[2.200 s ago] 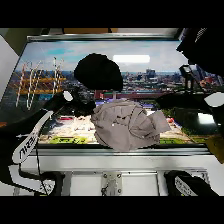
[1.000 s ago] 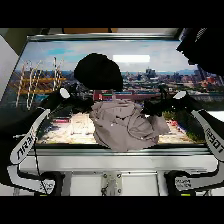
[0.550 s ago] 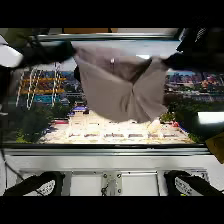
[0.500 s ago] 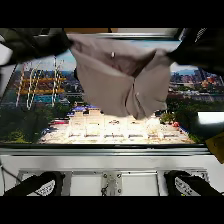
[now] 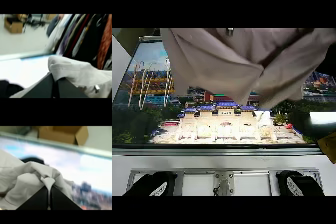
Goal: Fold the clothes and pants, and hang the long-sleeved shirts on hangers.
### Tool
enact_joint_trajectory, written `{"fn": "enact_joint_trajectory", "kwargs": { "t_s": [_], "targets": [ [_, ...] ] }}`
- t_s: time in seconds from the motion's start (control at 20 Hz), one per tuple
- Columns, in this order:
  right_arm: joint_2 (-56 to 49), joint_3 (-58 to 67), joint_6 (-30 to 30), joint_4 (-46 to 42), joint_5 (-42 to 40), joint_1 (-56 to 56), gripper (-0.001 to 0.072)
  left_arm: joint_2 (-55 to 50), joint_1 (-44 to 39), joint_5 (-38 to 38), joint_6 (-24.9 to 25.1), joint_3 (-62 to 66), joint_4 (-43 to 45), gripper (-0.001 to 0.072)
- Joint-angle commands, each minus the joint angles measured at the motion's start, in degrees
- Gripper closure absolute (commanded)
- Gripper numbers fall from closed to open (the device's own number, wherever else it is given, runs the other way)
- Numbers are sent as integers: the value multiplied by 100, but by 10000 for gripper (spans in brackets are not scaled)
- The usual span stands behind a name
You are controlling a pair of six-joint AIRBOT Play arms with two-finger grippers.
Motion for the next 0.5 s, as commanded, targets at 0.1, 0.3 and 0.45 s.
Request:
{"fn": "enact_joint_trajectory", "kwargs": {
  "t_s": [0.1, 0.3, 0.45],
  "targets": [
    [345, -2789, 55, -802, 431, 7, 704, -695, -535, 273, -227, -2413, 546, 692],
    [466, -4618, 55, -817, 387, 7, 501, -1563, -848, 682, -210, -3482, 562, 693],
    [481, -4498, 59, -804, 544, 0, -5, -1884, -710, 407, -208, -3526, 564, 693]
  ]
}}
